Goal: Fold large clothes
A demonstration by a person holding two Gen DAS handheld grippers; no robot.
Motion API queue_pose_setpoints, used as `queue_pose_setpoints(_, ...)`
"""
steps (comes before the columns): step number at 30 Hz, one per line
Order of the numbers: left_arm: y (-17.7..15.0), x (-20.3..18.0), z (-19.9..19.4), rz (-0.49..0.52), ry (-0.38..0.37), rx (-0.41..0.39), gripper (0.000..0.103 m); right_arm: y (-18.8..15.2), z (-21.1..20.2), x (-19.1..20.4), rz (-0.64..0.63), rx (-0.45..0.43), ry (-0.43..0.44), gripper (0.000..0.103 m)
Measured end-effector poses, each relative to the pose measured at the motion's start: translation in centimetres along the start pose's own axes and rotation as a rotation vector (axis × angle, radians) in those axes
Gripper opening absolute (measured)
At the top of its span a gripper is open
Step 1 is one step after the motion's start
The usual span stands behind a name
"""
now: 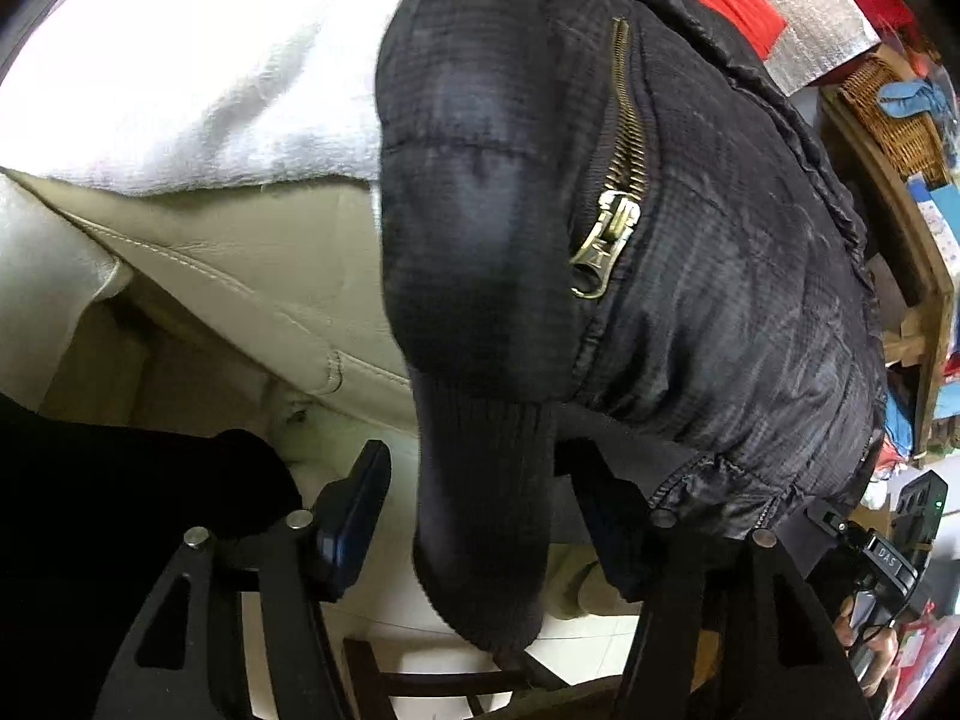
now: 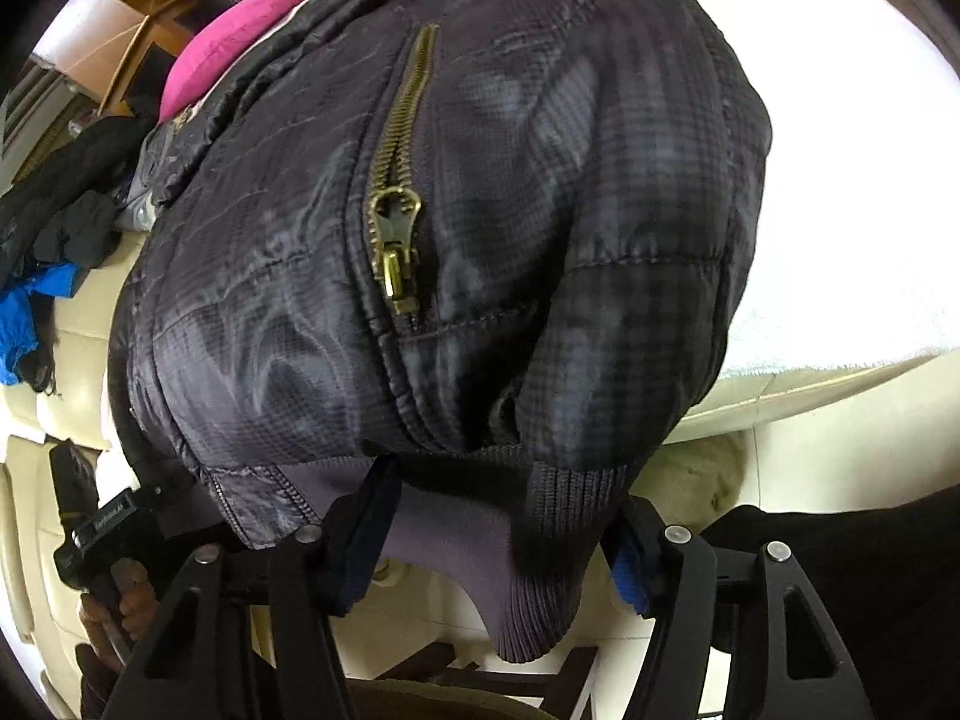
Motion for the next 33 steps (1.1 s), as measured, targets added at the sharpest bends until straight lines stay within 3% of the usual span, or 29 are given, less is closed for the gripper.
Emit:
queue_pose_setpoints(1, -0.1, -0.2, 0.0, 0.020, -0.010, 0.000, 0.036, 0.1, 0.0, -0.1, -0.010, -0.001, -0.005, 0.058)
queue_pose_setpoints(2, -0.3, -0.6, -0.1, 0.047, -0.009, -0.001, 0.022, 0.2, -0.1, -0.1, -0.020, -0.002, -0.015, 0.042)
queue_pose_setpoints(3, -0.5, -0.9, -0.4, 0.074, 0.004, -0.012, 0.014, 0.1, -0.2, 0.0, -0.026, -0.002, -0.021, 0.034)
queue_pose_setpoints(5, -0.8, -1.7, -1.5, 0.130, 0.028, -0.046, 0.009, -0.4, -0.8, 0.9, -0.042, -0.010, -0.033, 0.026)
queue_pose_setpoints(9, -0.8, -3.1, -4.4, 0.215, 0.019, -0.104, 0.008, -0.5, -3.3, 2.7, -0.101, -0.044, -0.024, 0.023)
queue_pose_setpoints(17, 0.1, -6.7, -14.0, 0.368, -0.100, -0.288, 0.008, 0.5, -7.5, 5.8, -0.191, -0.145, 0.068, 0.022)
queue_pose_setpoints(24, 0.9, -7.4, -16.2, 0.376, -0.129, -0.291, 0.008, 0.7, -5.5, 3.6, -0.123, -0.108, 0.104, 0.022)
queue_pose_setpoints(28, 2.7, -9.8, -17.2, 0.409, -0.134, -0.305, 0.008, 2.2, -8.7, 5.1, -0.163, -0.191, 0.176, 0.020)
queue_pose_setpoints(33, 7.3, -13.5, -20.7, 0.468, -0.154, -0.367, 0.009, 6.7, -14.3, 8.3, -0.273, -0.347, 0.131, 0.018)
Point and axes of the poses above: each gripper's, at about its wrist camera, not at the fingertips, and z roughly the way its jaws point, x to its left, y to its top, the point moved 6 cm from there along z, roughly the way its jaws point, and after that the axes turned 9 degrees about x, right-handed, at the moved point
